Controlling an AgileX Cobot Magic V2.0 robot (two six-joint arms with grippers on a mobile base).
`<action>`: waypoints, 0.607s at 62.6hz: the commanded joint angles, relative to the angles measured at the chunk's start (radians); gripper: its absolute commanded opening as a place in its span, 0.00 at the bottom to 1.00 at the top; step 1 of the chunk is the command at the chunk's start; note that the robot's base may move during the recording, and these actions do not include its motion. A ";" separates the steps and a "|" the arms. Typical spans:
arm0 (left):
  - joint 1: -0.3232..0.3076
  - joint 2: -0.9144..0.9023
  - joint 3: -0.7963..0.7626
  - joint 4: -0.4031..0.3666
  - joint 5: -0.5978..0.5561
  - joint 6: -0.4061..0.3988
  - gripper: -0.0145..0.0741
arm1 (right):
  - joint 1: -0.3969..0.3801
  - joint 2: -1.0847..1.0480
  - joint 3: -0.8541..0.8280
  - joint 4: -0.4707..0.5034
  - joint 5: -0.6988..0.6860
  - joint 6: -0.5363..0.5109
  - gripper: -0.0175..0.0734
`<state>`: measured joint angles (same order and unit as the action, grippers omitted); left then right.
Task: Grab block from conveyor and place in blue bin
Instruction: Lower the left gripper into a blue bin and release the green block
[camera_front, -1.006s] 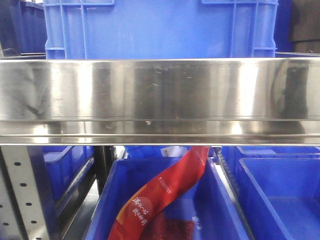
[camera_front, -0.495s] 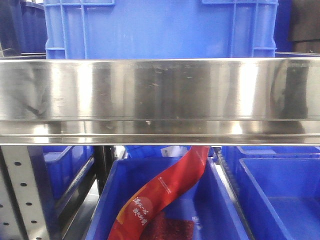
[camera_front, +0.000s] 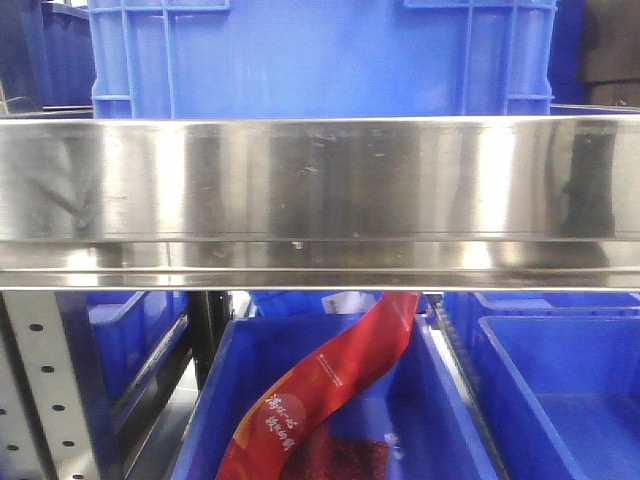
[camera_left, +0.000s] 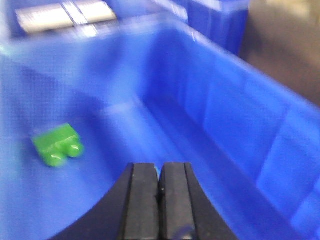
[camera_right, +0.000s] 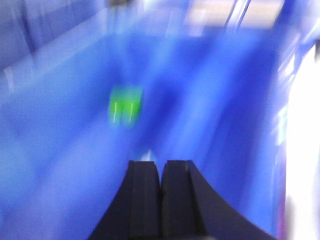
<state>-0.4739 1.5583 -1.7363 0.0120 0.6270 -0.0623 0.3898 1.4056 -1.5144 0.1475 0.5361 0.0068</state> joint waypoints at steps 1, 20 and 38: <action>0.003 -0.053 -0.010 -0.002 -0.009 0.003 0.04 | -0.024 -0.061 -0.008 -0.004 -0.019 -0.007 0.01; 0.003 -0.192 0.217 -0.012 -0.211 0.003 0.04 | -0.041 -0.241 0.175 -0.049 -0.167 -0.007 0.01; 0.003 -0.449 0.604 0.033 -0.373 0.003 0.04 | -0.041 -0.457 0.572 -0.058 -0.344 -0.007 0.01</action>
<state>-0.4719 1.1822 -1.2238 0.0245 0.3036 -0.0623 0.3537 1.0012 -1.0204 0.0988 0.2529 0.0068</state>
